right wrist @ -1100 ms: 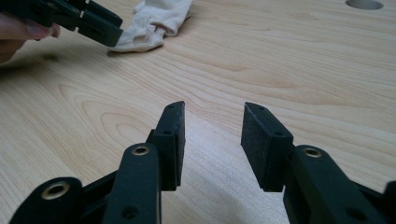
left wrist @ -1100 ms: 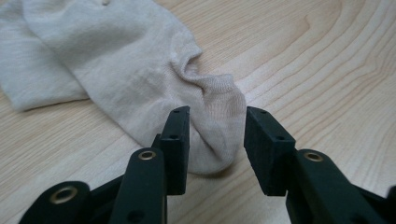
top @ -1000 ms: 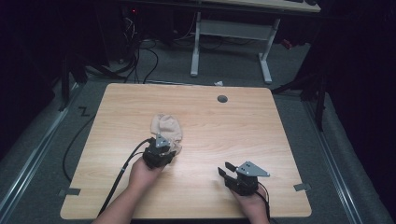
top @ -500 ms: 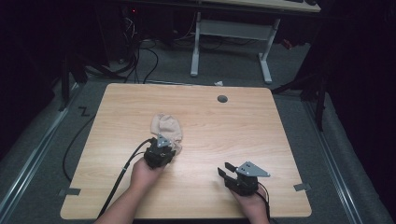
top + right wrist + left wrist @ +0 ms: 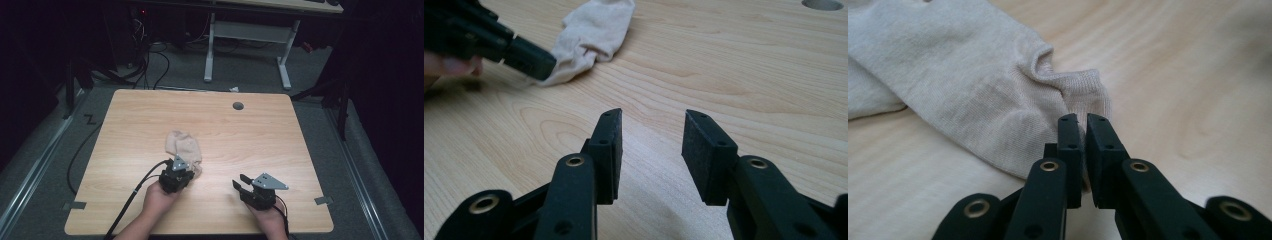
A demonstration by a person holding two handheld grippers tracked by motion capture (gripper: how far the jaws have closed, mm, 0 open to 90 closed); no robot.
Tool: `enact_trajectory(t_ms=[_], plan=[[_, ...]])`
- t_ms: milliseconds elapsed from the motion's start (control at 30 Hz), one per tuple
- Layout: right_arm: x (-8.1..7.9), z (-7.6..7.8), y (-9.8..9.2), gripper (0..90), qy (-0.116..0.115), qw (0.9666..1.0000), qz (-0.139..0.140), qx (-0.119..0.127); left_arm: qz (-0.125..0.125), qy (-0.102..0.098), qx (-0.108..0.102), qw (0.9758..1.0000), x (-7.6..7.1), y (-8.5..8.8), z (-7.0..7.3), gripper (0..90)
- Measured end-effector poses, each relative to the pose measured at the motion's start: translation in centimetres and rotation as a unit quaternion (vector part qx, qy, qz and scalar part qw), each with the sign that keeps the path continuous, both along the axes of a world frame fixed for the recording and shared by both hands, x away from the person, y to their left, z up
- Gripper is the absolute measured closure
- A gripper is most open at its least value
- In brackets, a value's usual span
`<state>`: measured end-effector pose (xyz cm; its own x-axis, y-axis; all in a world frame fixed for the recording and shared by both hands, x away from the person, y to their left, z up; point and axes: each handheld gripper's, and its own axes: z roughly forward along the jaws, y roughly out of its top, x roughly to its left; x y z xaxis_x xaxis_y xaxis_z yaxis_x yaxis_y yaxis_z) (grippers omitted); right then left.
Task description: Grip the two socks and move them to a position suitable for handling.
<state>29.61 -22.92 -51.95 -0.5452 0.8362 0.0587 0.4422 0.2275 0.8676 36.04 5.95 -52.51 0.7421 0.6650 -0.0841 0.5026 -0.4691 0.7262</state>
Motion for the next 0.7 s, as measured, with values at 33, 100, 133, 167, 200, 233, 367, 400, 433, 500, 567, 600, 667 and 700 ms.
enact_trajectory(t_ms=[33,100,133,167,200,233,367,400,433,500,567,600,667,700], plan=[[0.0,0.0,0.0,60.8,0.0,1.0,0.0,0.0,-0.005,0.001,-0.003,1.0,-0.5,-0.2,0.0,85.2],[0.0,0.0,0.1,60.9,0.0,1.0,0.003,-0.002,-0.018,-0.002,-0.008,0.9998,-1.7,-0.6,0.1,85.2],[-0.1,0.0,0.2,60.9,-0.001,1.0,0.004,-0.001,-0.021,-0.006,-0.007,0.9997,-2.1,-0.7,0.2,85.3],[-0.1,0.0,0.2,60.9,-0.001,1.0,0.005,-0.002,-0.025,-0.008,-0.01,0.9996,-2.5,-0.9,0.3,85.3],[-0.1,0.0,0.3,61.1,-0.001,1.0,0.006,-0.004,-0.03,-0.008,-0.012,0.9994,-2.8,-1.0,0.3,85.4],[-0.1,0.0,0.4,61.1,0.0,1.0,0.007,-0.005,-0.034,-0.012,-0.013,0.9993,-3.1,-1.2,0.4,85.5],[-0.1,-0.1,0.6,61.4,0.001,0.9999,0.01,-0.007,-0.045,-0.013,-0.013,0.9988,-3.8,-1.6,0.5,85.6],[-0.1,-0.1,0.6,61.4,0.001,0.9999,0.011,-0.007,-0.047,-0.011,-0.013,0.9987,-3.9,-1.8,0.4,85.5],[-0.1,-0.1,0.7,61.4,0.001,0.9999,0.012,-0.007,-0.051,-0.009,-0.014,0.9986,-4.1,-2.0,0.4,85.5],[-0.1,-0.1,0.8,61.5,0.001,0.9998,0.015,-0.011,-0.056,-0.005,-0.017,0.9983,-4.3,-2.3,0.3,85.4],[-0.1,-0.1,1.0,61.6,0.002,0.9998,0.017,-0.012,-0.067,-0.002,-0.018,0.9976,-4.7,-2.8,0.2,85.1],[-0.1,-0.2,1.1,61.6,0.003,0.9998,0.018,-0.011,-0.072,-0.001,-0.019,0.9973,-4.9,-3.1,0.1,84.1],[-0.2,-0.1,1.2,61.7,0.005,0.9997,0.02,-0.012,-0.077,0.002,-0.027,0.9967,-5.1,-3.3,0.2,78.5],[-0.2,-0.1,1.2,61.7,0.004,0.9997,0.021,-0.012,-0.077,0.004,-0.036,0.9964,-5.1,-3.2,0.3,76.5]])
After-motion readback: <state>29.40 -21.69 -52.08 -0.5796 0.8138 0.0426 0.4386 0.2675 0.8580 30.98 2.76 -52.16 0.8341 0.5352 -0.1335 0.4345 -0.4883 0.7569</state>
